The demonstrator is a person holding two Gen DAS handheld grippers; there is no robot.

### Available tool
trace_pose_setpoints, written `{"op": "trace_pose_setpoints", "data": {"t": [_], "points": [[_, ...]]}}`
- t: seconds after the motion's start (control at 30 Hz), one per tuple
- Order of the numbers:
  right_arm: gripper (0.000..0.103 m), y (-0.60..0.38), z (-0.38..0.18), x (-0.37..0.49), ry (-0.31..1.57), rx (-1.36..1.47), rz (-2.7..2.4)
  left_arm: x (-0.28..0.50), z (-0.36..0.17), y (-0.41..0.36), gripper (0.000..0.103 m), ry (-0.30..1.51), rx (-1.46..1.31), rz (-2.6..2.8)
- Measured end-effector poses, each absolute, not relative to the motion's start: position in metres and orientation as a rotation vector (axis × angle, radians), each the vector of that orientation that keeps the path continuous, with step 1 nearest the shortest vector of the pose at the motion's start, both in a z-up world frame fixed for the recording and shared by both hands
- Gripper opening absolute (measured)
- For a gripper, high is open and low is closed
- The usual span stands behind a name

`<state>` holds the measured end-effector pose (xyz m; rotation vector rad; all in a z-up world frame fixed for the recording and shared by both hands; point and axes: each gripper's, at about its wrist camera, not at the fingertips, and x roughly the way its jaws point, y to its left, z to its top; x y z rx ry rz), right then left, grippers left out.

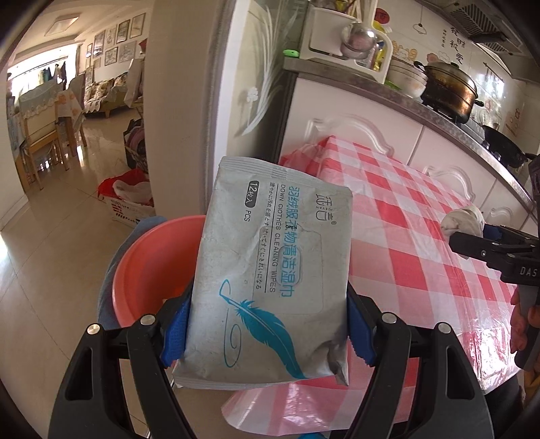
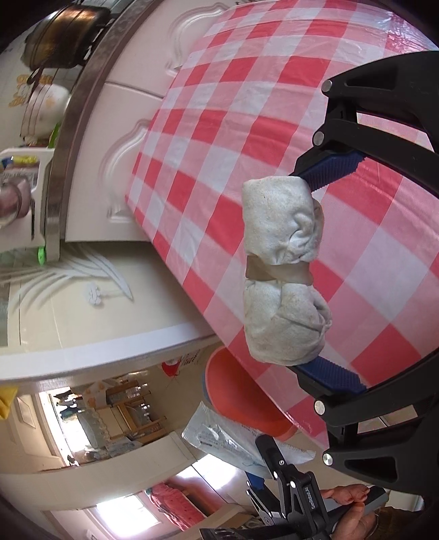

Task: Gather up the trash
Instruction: 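Carry the wipes pack and grey cloth with both tools over the orange bucket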

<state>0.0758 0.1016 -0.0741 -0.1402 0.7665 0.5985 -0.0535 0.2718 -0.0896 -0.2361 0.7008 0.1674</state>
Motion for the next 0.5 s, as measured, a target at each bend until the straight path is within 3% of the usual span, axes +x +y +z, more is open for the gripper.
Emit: {"op": "trace_pose_setpoints", "data": {"t": [0.5], "points": [[0.088,0.199,-0.056,0.070,0.722,-0.284,0.765,-0.056,-0.108,0.330,0.076,0.705,-0.319,0.258]]}}
